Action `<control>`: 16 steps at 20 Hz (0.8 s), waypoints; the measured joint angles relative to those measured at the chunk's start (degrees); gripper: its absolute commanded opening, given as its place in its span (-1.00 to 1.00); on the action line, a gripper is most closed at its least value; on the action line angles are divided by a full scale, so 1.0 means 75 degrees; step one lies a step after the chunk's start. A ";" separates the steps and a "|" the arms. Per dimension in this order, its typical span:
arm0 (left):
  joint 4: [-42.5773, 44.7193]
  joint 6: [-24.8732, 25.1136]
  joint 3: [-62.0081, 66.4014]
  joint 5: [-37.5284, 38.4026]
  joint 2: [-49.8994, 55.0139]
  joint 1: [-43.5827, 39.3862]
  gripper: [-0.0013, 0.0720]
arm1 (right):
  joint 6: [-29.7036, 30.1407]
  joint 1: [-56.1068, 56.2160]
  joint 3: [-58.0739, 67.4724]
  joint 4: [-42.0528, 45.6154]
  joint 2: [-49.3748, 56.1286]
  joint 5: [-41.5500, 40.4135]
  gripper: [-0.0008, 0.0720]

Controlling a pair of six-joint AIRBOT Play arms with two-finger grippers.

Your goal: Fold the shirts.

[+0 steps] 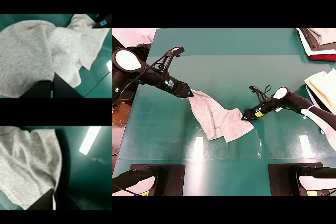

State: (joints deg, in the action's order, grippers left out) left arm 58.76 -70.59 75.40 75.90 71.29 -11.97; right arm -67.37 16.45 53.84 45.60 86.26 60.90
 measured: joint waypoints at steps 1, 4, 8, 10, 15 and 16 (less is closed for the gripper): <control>0.0003 -0.0003 0.0003 0.0006 -0.0009 0.0000 -0.91 | 0.0096 0.0038 0.0000 0.0000 -0.0035 -0.0041 -0.94; 0.0079 -0.0099 0.0256 0.0108 -0.0061 0.0000 -0.91 | 0.0326 -0.0114 0.0143 -0.0061 -0.0562 -0.0105 -0.94; 0.0210 -0.0175 0.1929 0.0734 -0.0102 0.0000 -0.91 | 0.0388 -0.0842 0.1160 -0.0087 -0.2031 0.0111 -0.94; 0.0236 -0.0204 0.3171 0.1172 -0.0108 0.0000 -0.91 | 0.0271 -0.1227 0.1961 -0.0108 -0.2830 0.0254 -0.94; 0.0003 -0.0475 0.5604 0.1623 -0.0379 0.0000 -0.91 | -0.0134 -0.1775 0.3867 -0.0082 -0.4415 0.0609 -0.94; -0.0128 -0.0504 0.5817 0.1594 -0.0533 0.0000 -0.91 | -0.0236 -0.1813 0.4167 -0.0032 -0.4637 0.0644 -0.94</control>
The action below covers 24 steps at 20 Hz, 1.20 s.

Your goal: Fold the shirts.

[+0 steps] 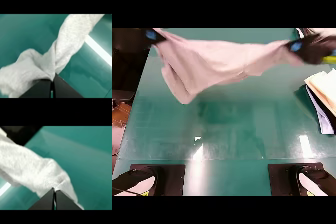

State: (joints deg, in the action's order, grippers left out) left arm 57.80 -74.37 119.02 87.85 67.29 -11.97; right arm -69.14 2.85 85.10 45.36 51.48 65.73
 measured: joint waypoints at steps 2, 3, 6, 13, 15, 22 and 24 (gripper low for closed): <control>-0.0213 -0.0041 0.0256 -0.0105 -0.0321 0.0000 -0.91 | -0.0274 -0.0052 0.0557 0.0169 -0.0358 0.0090 -0.95; -0.0283 -0.0044 0.0323 -0.0125 -0.0452 0.0000 -0.91 | -0.0446 -0.0067 0.0810 0.0309 -0.0478 0.0146 -0.95; -0.0376 -0.0006 0.0131 -0.0239 -0.0676 0.0000 -0.90 | -0.0979 -0.0093 0.1314 0.0597 -0.0516 0.0565 -0.94; -0.0195 0.0358 -0.2769 -0.0323 0.0216 0.0000 -0.90 | -0.1772 0.0542 0.0507 0.0804 0.0557 0.1763 -0.94; 0.0067 0.0484 -0.3512 -0.0656 0.0909 -0.0003 -0.90 | -0.1848 0.0784 -0.0038 0.0851 0.0959 0.1751 -0.94; 0.1122 -0.0315 -0.4089 -0.1687 0.2387 0.0350 0.55 | -0.1900 0.0959 -0.1247 0.0842 0.1810 0.1169 -0.94; 0.1172 -0.0548 -0.4033 -0.1341 0.2428 0.0527 0.55 | -0.1900 0.0848 -0.1343 0.0842 0.1827 0.1017 -0.94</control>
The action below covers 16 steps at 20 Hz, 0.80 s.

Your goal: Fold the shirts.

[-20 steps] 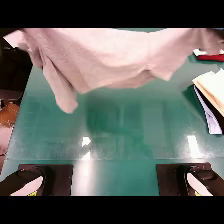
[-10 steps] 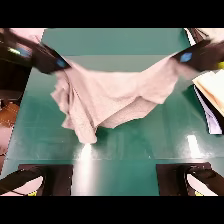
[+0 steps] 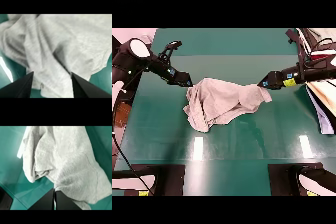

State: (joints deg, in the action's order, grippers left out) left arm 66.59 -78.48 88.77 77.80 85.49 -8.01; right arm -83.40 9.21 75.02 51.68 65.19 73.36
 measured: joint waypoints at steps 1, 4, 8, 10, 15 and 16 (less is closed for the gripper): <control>-0.0006 -0.0099 -0.0067 0.0143 -0.0038 0.0050 0.55 | 0.0000 -0.0055 -0.0026 0.0009 -0.0020 -0.0076 -0.94; -0.0219 -0.0361 -0.0860 0.0326 -0.0460 0.0035 0.55 | 0.0000 -0.0262 -0.0073 0.0073 -0.0175 -0.0248 -0.94; -0.0411 -0.0775 -0.2897 -0.0431 -0.1451 -0.0606 0.55 | 0.0006 -0.0475 -0.0093 0.0105 -0.0347 -0.0347 -0.94; -0.0434 -0.1008 -0.3783 -0.0933 -0.1772 -0.1119 0.55 | 0.0006 -0.0516 -0.0096 0.0122 -0.0379 -0.0370 -0.94; -0.0347 -0.1658 -0.5222 -0.2113 -0.2072 -0.2250 0.55 | 0.0017 -0.0408 -0.0096 0.0114 -0.0411 -0.0388 -0.94; -0.0344 -0.1734 -0.5365 -0.2343 -0.2084 -0.2422 0.55 | 0.0020 -0.0388 -0.0096 0.0114 -0.0411 -0.0388 -0.94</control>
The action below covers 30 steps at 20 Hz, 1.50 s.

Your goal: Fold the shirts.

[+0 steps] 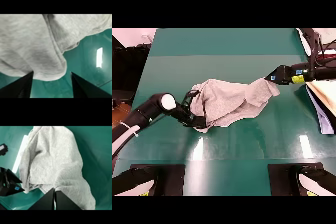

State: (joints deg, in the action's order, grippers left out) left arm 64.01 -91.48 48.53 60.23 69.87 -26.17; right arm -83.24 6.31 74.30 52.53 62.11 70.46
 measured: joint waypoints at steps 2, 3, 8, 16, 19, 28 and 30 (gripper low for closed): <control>0.0020 -0.0096 -0.0175 -0.0356 0.0047 -0.0262 0.54 | 0.0009 0.0023 0.0000 0.0009 -0.0003 -0.0003 -0.94; 0.0029 -0.0131 -0.0227 -0.0458 0.0099 -0.0353 0.04 | 0.0015 0.0041 0.0000 0.0003 -0.0006 0.0000 -0.94; 0.0122 -0.0175 -0.0140 -0.0504 0.0195 -0.0557 -0.90 | 0.0023 0.0050 0.0000 0.0000 -0.0015 0.0017 -0.94; 0.2095 -0.0169 0.2719 0.0892 -0.1498 0.0192 -0.90 | 0.0032 -0.0784 0.0804 0.0006 -0.0627 0.0020 -0.94; 0.2524 -0.0122 0.4141 0.1122 -0.2396 0.0729 -0.90 | 0.0093 -0.1253 0.1746 0.0000 -0.0927 0.0149 -0.94; 0.2573 0.0038 0.8110 0.1632 -0.3334 0.1090 -0.91 | 0.0169 -0.2509 0.4838 -0.0006 -0.1626 0.0595 -0.95; 0.2550 0.0041 0.8332 0.1988 -0.3314 0.1105 -0.90 | 0.0169 -0.2853 0.5531 -0.0009 -0.1480 0.0953 -0.95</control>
State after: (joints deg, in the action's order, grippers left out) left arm 83.13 -91.18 111.02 75.13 45.01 -17.89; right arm -81.97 -15.09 115.79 52.47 51.00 77.60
